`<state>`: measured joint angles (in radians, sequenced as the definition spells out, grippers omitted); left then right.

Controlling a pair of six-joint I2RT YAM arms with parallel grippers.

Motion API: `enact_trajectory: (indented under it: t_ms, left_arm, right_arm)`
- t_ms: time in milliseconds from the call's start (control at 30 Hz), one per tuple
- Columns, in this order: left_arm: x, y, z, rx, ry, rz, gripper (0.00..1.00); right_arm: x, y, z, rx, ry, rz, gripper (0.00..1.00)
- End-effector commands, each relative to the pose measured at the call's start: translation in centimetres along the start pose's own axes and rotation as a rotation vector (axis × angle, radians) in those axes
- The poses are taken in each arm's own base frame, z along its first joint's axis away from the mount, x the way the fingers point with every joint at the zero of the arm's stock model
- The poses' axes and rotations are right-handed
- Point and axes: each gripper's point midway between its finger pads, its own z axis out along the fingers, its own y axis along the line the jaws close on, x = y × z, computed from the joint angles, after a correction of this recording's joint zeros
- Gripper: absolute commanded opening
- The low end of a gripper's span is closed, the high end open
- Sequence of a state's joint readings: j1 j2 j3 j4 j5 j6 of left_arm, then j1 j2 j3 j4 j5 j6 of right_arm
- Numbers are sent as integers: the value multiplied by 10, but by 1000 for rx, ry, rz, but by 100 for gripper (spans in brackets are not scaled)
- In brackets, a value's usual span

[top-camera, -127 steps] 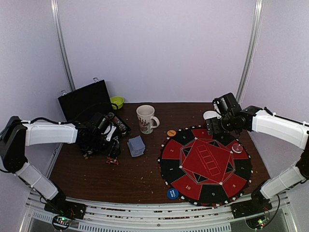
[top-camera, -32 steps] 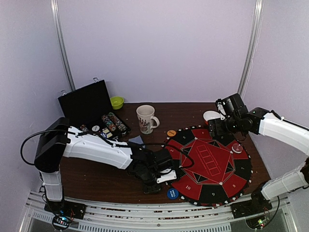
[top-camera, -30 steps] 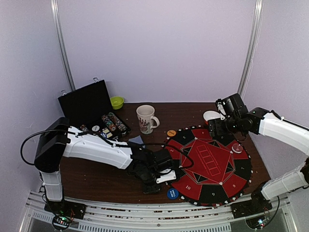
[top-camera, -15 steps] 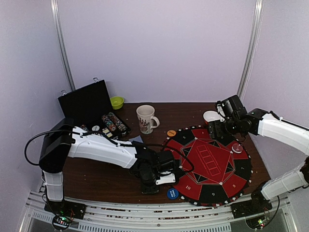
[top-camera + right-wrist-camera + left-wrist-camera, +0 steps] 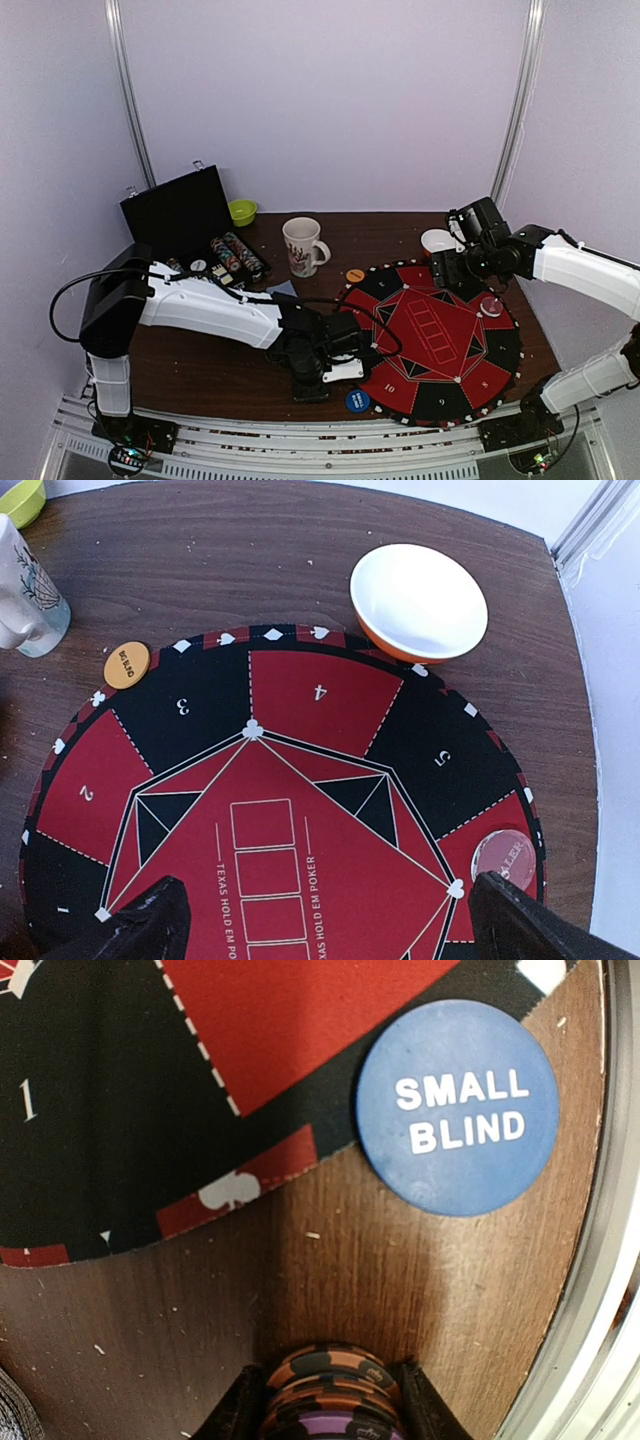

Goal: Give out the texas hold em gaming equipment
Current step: Place the poker chips pile at the small blind area.

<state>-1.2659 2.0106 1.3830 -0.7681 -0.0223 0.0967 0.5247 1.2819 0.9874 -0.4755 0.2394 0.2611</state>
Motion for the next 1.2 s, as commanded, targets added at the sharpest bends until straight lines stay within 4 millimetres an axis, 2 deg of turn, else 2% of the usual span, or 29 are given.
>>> enact_trajectory:
  t_ms: [0,133,400,533,733,1033,1167]
  left_arm:
    - [-36,13,9,-59,-197,-13,19]
    - [-39,10,11,-46,-227,-12,19]
    - [-19,10,24,-23,-159,-28,21]
    - [-10,16,19,-39,-130,-42,21]
    - [-11,21,8,-57,-143,-46,21]
    - [-11,26,13,-51,-145,-70,21]
    - [-10,24,17,-40,-139,-67,34]
  right_arm:
    - [7,-6,3,29,23,-2,100]
    - [6,-2,3,7,30,6,100]
    - [4,-1,-3,-7,18,18,100]
    - [3,-2,-3,-6,18,21,100]
    - [5,-1,-2,-5,24,21,100]
    - [6,-2,-2,-1,27,17,100]
    - [8,-3,-1,3,30,18,100]
